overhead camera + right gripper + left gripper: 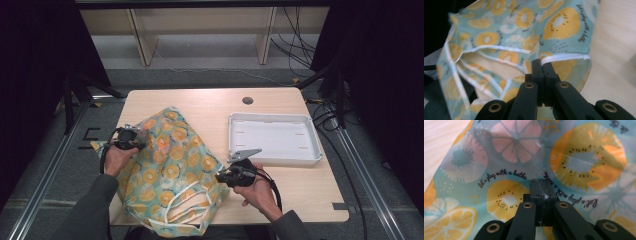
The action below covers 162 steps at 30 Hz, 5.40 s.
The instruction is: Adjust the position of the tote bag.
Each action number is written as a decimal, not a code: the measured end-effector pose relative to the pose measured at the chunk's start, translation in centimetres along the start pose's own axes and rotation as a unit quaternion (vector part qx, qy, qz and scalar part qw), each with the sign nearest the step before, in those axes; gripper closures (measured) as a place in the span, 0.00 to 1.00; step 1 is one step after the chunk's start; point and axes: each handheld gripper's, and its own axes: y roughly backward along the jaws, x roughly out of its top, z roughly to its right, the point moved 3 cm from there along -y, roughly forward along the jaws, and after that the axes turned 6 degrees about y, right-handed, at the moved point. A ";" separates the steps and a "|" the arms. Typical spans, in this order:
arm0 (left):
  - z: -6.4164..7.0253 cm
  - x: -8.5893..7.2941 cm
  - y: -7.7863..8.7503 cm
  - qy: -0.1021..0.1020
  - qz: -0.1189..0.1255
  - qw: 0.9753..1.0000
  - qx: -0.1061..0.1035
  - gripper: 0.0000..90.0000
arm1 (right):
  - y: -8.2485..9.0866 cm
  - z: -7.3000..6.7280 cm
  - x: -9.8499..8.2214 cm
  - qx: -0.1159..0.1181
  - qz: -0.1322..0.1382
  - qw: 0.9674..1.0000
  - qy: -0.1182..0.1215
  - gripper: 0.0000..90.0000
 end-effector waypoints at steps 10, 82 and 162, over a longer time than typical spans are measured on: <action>2.0 3.8 -2.7 -0.016 -0.011 1.000 -0.013 1.00 | -0.2 -3.8 -1.1 0.041 -0.018 0.999 0.027 1.00; 6.3 -8.6 14.0 -0.069 0.083 0.987 -0.116 0.40 | -5.3 -8.8 -2.5 0.116 -0.128 0.962 0.213 0.78; 4.0 0.0 4.0 -0.136 -0.026 0.984 -0.111 0.96 | -6.4 -1.5 2.8 -0.031 -0.088 0.974 0.206 0.59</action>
